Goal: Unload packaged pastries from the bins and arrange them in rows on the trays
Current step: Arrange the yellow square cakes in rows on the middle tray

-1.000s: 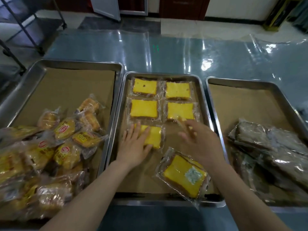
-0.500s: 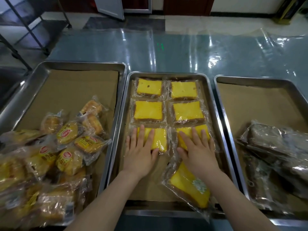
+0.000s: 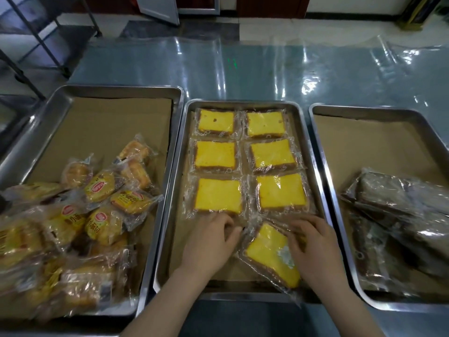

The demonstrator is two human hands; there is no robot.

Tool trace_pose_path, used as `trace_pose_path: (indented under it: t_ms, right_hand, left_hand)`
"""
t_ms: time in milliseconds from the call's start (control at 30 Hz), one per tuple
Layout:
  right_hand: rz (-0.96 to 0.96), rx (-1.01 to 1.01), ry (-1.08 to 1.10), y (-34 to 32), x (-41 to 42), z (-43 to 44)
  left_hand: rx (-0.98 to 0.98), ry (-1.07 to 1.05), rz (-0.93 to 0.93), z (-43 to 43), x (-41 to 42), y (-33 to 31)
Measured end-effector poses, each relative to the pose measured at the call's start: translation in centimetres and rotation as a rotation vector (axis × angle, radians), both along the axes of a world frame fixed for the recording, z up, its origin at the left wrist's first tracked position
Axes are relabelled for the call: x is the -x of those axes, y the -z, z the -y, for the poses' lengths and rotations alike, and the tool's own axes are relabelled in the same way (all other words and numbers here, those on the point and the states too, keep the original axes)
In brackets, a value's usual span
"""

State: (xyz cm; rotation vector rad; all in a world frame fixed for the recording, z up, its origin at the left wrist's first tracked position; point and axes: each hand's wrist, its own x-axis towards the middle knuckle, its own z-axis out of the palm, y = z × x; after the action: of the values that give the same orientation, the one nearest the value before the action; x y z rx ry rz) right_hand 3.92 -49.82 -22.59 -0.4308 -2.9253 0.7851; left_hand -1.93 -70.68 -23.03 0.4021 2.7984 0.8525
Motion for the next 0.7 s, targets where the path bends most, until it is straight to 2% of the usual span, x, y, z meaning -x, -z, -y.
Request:
trace_pose_path:
  t_ms: [67,233,433,600,700]
  right_hand:
    - [0.018,-0.013,-0.016,0.3,-1.5,-0.2]
    - [0.059,0.083,-0.076,-0.7,-2.2,0.1]
    - [-0.029,0.306,-0.054,-3.6,-1.5,1.7]
    - [-0.320,0.358,-0.228,-5.1,-0.8,5.5]
    - [-0.320,0.320,-0.324,-4.6,-0.5,7.2]
  left_hand:
    - [-0.050,0.035,0.241,-0.8,-1.3,0.2]
    - [-0.169,-0.020,0.394,-1.7,-2.7,-0.5]
    - [-0.368,-0.107,0.365,0.6,-2.8,-1.5]
    - [-0.423,-0.249,0.160,4.0,-1.5,-2.4]
    - [-0.402,-0.319,0.080,6.0,-1.0,-2.5]
